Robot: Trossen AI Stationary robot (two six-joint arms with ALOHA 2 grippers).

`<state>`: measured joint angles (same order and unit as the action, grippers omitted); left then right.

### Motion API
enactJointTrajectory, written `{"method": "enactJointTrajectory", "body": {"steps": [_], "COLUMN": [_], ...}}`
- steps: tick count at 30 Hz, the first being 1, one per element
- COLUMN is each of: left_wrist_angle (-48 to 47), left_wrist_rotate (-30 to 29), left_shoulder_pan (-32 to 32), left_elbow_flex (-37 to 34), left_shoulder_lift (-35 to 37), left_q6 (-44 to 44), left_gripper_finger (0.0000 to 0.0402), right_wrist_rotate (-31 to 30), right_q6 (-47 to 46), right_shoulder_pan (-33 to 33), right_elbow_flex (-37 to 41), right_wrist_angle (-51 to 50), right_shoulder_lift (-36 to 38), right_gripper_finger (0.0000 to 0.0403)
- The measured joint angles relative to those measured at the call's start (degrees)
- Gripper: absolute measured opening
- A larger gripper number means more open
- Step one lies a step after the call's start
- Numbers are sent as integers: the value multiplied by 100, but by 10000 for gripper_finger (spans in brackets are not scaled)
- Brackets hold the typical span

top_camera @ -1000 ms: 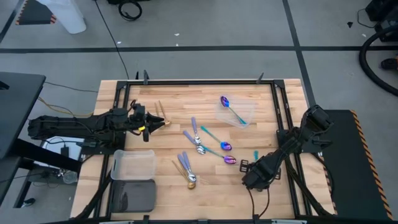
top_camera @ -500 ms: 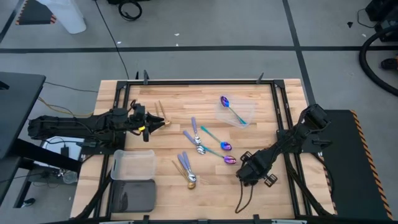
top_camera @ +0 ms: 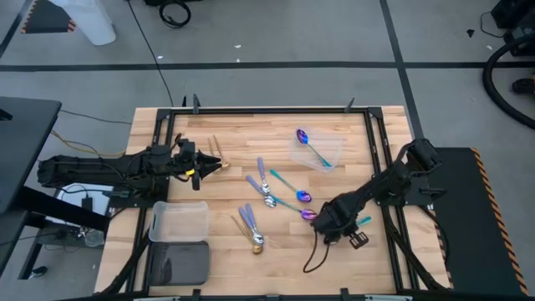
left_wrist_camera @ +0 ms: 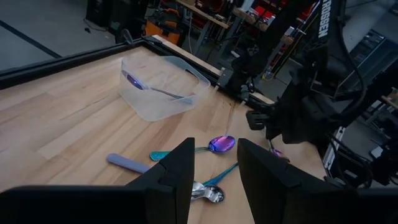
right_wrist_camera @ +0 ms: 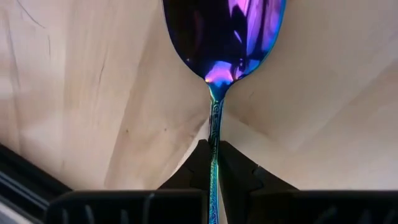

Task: Sort silverware by color (type)
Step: Put the blue spoon into the top transparent bin

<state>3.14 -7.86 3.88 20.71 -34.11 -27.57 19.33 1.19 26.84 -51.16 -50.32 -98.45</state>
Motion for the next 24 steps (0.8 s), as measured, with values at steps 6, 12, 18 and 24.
{"method": "enactJointTrajectory", "body": {"steps": [6, 12, 18, 24], "left_wrist_angle": [0, 0, 1, 2], "left_wrist_rotate": [2, 2, 2, 1], "left_shoulder_pan": [2, 2, 1, 2], "left_elbow_flex": [0, 0, 0, 0], "left_shoulder_lift": [0, -2, -2, 0], "left_q6": [279, 336, 336, 336], "left_gripper_finger": [130, 130, 130, 130], "right_wrist_rotate": [105, 264, 95, -359], "right_q6": [32, 162, 170, -246], "right_shoulder_pan": [-203, -383, -611, -1019], "right_elbow_flex": [0, -33, -37, -37], "right_wrist_angle": [-112, -58, 175, 337], "right_shoulder_lift": [108, 565, 1187, 1729], "right_gripper_finger": [23, 23, 23, 22]}}
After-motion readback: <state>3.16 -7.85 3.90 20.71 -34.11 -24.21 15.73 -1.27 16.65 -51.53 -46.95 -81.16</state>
